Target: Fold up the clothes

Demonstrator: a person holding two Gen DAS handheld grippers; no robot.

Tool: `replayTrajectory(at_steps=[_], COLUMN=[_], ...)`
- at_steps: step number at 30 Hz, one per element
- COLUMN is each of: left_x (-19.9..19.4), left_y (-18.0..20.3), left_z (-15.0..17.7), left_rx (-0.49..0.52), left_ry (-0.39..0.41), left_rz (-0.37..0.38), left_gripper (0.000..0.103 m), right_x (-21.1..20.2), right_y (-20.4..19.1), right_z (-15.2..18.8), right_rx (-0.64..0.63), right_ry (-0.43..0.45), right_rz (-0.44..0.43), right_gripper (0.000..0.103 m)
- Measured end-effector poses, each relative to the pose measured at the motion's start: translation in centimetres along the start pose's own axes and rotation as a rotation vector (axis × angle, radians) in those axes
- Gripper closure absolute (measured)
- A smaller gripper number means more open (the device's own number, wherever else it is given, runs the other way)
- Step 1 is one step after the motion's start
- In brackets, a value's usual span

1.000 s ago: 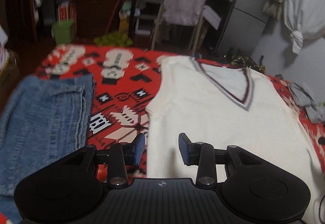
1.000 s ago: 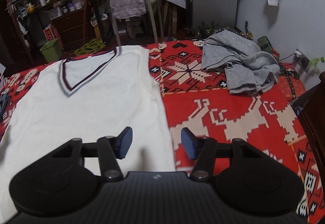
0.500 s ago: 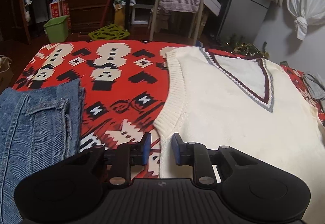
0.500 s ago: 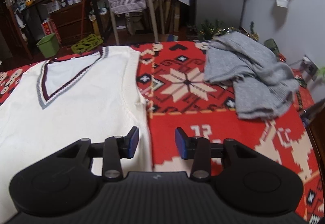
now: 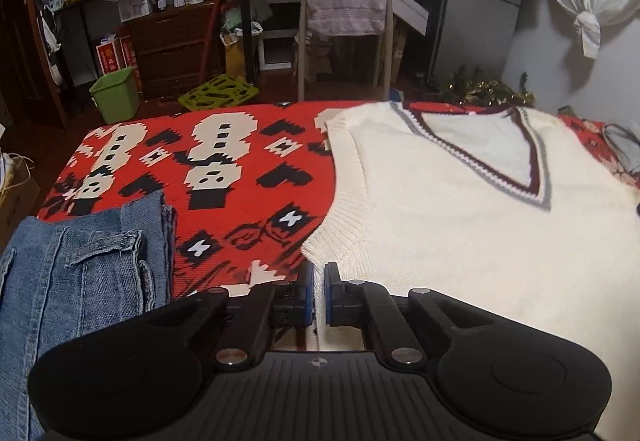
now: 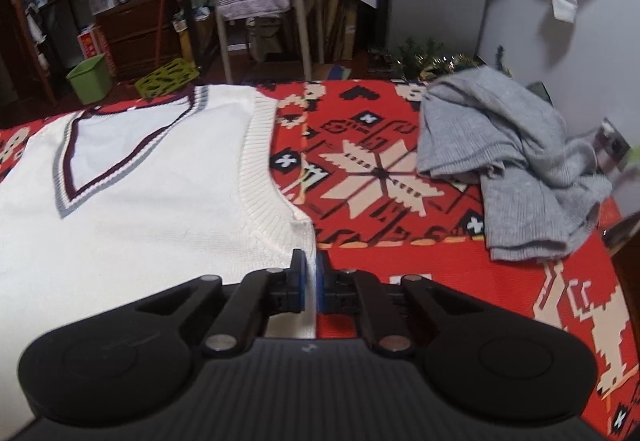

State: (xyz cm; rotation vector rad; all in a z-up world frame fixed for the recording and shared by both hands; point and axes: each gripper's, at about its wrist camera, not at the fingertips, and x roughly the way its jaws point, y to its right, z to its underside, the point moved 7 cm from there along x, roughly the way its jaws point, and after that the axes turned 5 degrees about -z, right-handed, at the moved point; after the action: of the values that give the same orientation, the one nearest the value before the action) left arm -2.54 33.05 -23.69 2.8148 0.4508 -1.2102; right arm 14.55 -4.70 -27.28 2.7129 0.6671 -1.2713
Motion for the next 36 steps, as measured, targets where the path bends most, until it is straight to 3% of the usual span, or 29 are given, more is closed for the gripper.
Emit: replayTrajectory(at_steps=[4,6,7,10,13,20,23,27,32,35,36], left_x=[-0.1,-0.3,-0.5,-1.2,-2.5,-4.5,-3.9,-3.3,-3.3,-3.7,-3.8], left_y=[0.5,0.4,0.2,-0.4,-0.4,5.0,7.7,8.5,6.3,5.1,4.8], left_z=[0.2,0.1,0.1,-0.1,-0.3,0.6,1.4,2.4,3.1,3.5,3.6], left_rx=[0.077,0.068,0.060,0.038,0.011,-0.050,-0.034,-0.025,-0.020,-0.033,-0.039], left_ry=[0.023,0.024,0.027,0.040,0.048,0.017,-0.003,-0.014,-0.010,-0.016,-0.020], left_rz=[-0.025,-0.027,-0.034,-0.059,-0.044,0.184,0.227,0.209,0.167,0.147,0.137], left_gripper=[0.096,0.092,0.088,0.085,0.085,0.086,0.086,0.086,0.088,0.088,0.088], right_x=[-0.2,-0.7,-1.0,-2.5,-4.2,-3.7,-2.8,-2.3,-3.0,-3.7,-3.9], right_y=[0.1,0.6,0.8,1.2,-0.1,-6.2,-7.8,-7.4,-2.8,-0.7,-0.6], right_z=[0.2,0.1,0.1,0.1,0.2,2.1,2.7,3.3,3.5,3.6,3.7], right_rx=[-0.016,0.018,0.037,0.062,0.003,-0.110,-0.128,-0.142,-0.084,-0.040,-0.036], right_ry=[0.012,0.025,0.032,0.054,0.074,0.026,0.013,0.006,0.001,0.007,0.008], right_rz=[0.011,0.008,-0.004,-0.005,-0.006,-0.133,-0.151,-0.132,-0.041,-0.031,-0.033], right_gripper=[0.095,0.077,0.075,0.076,0.079,0.081,0.081,0.081,0.081,0.096,0.096])
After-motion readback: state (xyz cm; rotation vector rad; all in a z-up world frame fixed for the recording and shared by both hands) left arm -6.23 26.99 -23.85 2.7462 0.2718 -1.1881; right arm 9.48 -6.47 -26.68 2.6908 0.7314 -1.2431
